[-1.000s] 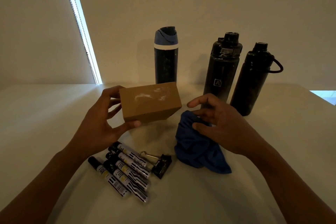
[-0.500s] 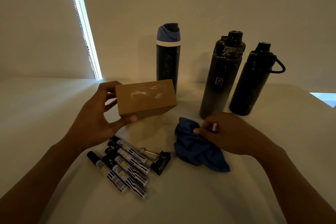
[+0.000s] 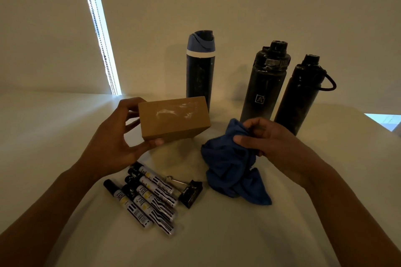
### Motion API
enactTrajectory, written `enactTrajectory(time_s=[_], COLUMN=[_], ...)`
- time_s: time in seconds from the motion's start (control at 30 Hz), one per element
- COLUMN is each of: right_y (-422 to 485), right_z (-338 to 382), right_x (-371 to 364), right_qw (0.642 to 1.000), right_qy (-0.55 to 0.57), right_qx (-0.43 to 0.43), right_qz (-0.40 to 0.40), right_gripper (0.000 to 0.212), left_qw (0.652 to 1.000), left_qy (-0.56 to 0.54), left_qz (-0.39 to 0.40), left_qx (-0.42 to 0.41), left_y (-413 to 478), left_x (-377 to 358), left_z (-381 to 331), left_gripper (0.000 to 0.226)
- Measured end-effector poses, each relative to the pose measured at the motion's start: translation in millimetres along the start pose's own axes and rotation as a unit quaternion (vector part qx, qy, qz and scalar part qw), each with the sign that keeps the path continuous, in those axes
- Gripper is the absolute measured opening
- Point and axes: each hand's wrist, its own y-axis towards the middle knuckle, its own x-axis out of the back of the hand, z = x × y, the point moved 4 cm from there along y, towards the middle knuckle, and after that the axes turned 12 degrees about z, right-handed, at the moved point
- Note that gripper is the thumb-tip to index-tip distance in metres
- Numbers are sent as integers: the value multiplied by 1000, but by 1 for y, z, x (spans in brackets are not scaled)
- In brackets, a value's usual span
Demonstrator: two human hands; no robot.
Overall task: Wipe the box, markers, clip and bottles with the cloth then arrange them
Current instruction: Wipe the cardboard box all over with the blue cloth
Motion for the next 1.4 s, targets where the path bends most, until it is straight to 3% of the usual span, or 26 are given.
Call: enactTrajectory(time_s=[0.13,0.23,0.3,0.37,0.43,0.6,0.67,0.77,0.83,1.0,1.1,1.17,1.27,1.33,1.4], right_y=[1,4,4,2,-1,-1,-1,-9,-13,-11,-10,-7,1,0,-2], right_z=[-11,-14,-5,7,12,-1,5,25,31,22,15,10,0,-8,-12], right_x=[2,3,3,0,-3,-12,-10,-17,-26,-44,-38,-28,-19,-17,-13], right_qw=[991,988,995,992,980,994,993,979,967,957,950,951,944,925,904], right_qy=[110,146,86,-48,-126,-99,-100,-87,-85,-93,-116,-182,-298,-341,-370], right_qx=[-61,-52,11,64,64,-49,-8,119,170,187,148,84,-63,-162,-214], right_qz=[36,1,-47,-101,-139,-18,-58,-140,-172,-200,-249,-236,-126,-40,-3], right_gripper=[45,38,29,24,25,38,32,17,18,29,30,46,73,78,88], left_qw=[1000,1000,1000,1000,1000,1000,1000,1000,1000,999,999,999,999,999,999], left_qy=[-2,-2,-5,-7,-4,-2,-1,3,8,8,12,15,16,16,13], left_qz=[0,5,8,10,10,6,9,15,17,23,23,21,19,21,23], left_qx=[-2,-7,-11,-12,-10,-13,-16,-16,-17,-22,-25,-26,-28,-28,-25], left_y=[-1,0,0,0,0,0,1,1,0,0,0,0,0,0,0], left_x=[0,0,0,0,2,3,3,4,5,4,4,5,6,6,5], left_z=[-1,-2,-2,-2,-1,-2,-4,-3,-2,-5,-5,-6,-6,-7,-6], left_gripper=[87,87,87,87,87,86,87,87,88,87,87,87,86,85,85])
